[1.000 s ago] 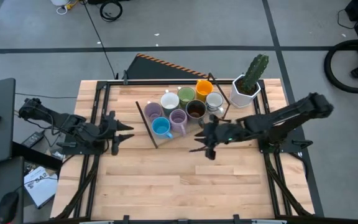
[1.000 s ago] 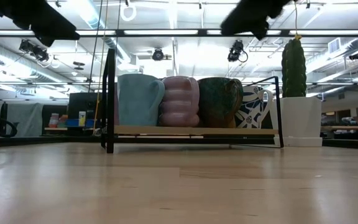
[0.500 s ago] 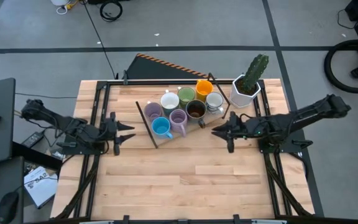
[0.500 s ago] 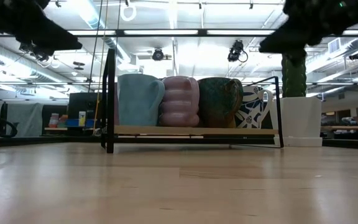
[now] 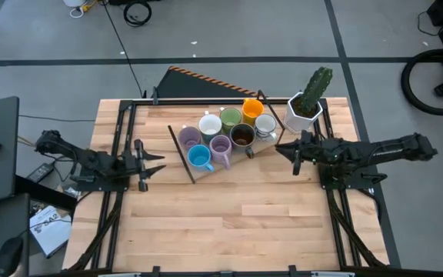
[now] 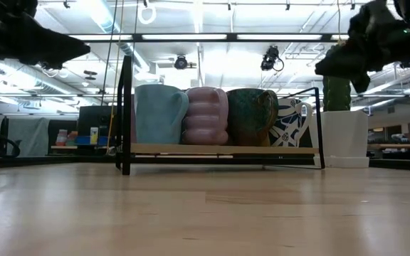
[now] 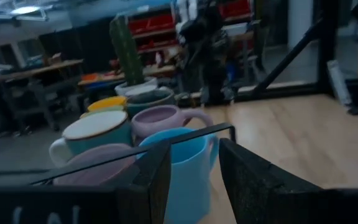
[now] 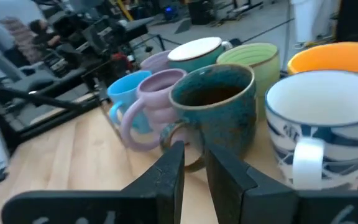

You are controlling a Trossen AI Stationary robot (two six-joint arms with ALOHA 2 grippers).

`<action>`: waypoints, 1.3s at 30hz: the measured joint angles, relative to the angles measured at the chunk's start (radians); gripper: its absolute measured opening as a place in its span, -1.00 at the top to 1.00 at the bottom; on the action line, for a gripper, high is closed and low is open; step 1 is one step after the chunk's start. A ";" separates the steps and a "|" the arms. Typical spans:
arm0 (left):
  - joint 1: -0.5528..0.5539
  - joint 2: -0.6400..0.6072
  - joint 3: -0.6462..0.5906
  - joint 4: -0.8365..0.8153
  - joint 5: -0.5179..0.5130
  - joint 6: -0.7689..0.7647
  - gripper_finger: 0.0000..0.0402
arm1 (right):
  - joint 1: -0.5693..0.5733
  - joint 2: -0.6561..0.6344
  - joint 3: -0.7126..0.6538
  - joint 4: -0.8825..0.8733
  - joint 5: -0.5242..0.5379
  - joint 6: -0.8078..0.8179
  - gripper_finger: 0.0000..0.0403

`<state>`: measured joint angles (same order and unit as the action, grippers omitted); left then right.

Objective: Place coffee mugs
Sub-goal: Return to Home Position

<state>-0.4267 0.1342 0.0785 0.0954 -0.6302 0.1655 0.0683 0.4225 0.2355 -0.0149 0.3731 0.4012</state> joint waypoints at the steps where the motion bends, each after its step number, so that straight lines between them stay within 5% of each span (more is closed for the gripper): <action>1: 0.000 -0.021 -0.010 0.003 0.010 0.004 0.30 | -0.009 -0.029 -0.012 -0.010 -0.022 -0.001 0.66; 10: 0.004 -0.127 -0.069 0.023 0.107 0.004 0.30 | -0.039 -0.216 -0.109 -0.019 -0.012 0.109 0.72; 39: 0.004 -0.128 -0.070 0.021 0.109 -0.101 0.29 | -0.039 -0.220 -0.110 -0.008 -0.035 0.119 0.71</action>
<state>-0.4229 0.0063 0.0082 0.1162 -0.5217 0.0643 0.0292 0.2024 0.1253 -0.0233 0.3382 0.5205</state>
